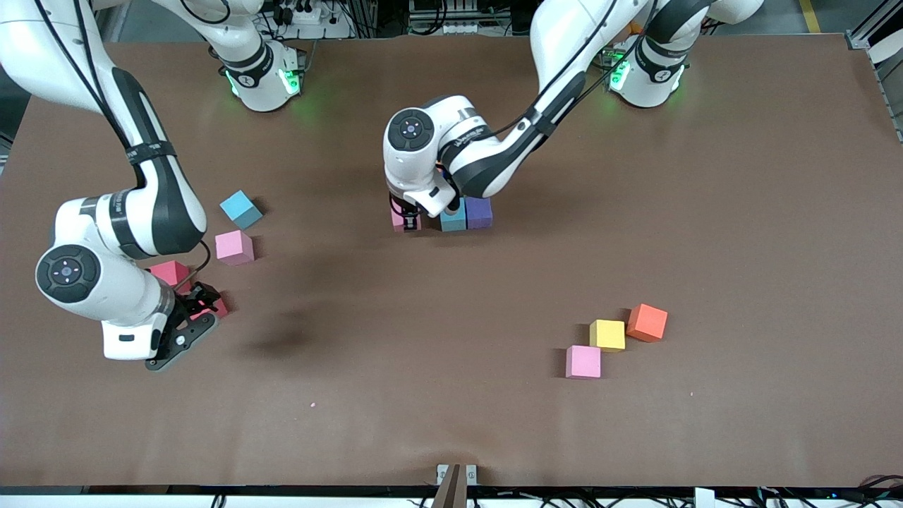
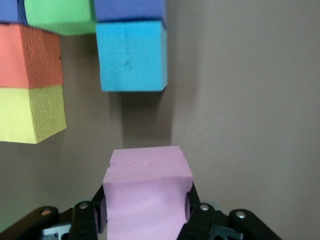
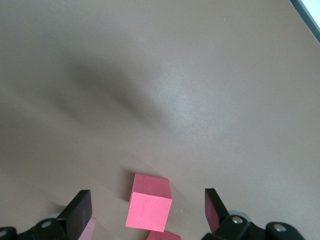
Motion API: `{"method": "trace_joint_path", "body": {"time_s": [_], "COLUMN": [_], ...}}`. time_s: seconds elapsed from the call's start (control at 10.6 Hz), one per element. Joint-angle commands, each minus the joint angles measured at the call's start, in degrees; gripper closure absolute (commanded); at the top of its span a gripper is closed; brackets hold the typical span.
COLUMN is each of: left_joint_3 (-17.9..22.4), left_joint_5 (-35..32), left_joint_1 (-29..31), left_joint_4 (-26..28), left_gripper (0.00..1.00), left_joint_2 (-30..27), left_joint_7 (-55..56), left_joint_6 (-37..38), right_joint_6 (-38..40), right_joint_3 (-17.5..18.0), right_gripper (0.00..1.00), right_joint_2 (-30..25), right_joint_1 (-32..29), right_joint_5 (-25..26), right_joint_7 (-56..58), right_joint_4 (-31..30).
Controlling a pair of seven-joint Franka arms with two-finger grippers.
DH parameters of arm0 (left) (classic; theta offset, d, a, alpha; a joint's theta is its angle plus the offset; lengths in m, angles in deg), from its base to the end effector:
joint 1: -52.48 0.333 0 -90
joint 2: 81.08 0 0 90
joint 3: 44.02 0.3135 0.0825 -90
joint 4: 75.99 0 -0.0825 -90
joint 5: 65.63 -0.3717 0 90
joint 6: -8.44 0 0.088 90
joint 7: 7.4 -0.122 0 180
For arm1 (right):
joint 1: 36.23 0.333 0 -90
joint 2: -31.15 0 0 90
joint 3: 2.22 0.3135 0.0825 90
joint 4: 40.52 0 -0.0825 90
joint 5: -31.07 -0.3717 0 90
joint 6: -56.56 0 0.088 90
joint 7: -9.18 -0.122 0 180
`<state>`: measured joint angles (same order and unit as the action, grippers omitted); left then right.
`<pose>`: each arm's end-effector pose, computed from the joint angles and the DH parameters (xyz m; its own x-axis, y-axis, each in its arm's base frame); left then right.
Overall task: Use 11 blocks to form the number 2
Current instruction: 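Place pink below cyan with the left gripper while the right gripper reaches red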
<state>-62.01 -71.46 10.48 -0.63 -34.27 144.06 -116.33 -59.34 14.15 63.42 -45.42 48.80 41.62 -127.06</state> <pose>0.4196 -0.6087 0.2609 -0.0791 0.9876 -0.1359 0.9941 0.0680 -0.0843 0.6854 0.0350 0.3332 0.7032 0.7051 -0.0914 0.7110 -0.6977 0.0878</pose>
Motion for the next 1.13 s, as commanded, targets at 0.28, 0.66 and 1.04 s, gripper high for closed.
{"method": "trace_joint_path", "body": {"time_s": [0.28,0.66,1.04], "left_joint_3": [0.59,0.67,0.67], "left_joint_5": [-4.33,-7.24,-8.93], "left_joint_1": [-1.07,-1.15,-0.72], "left_joint_4": [7.68,9.71,11.91], "left_gripper": [0.6,0.6,0.6], "left_joint_2": [-0.58,-1.02,-1.72], "left_joint_7": [0.59,1.29,1.82], "left_joint_6": [-4.67,-6.11,-6.11], "right_joint_6": [-0.3,-0.56,0.31], "right_joint_3": [0.86,0.78,1.3], "right_gripper": [0.0,0.0,0.0], "right_joint_2": [-0.27,0.25,-0.53], "right_joint_1": [-2.15,-2.24,-0.76], "right_joint_5": [0.2,0.55,2.73], "right_joint_7": [-0.53,0.16,-0.36], "right_joint_4": [-0.29,-0.64,0.4]}}
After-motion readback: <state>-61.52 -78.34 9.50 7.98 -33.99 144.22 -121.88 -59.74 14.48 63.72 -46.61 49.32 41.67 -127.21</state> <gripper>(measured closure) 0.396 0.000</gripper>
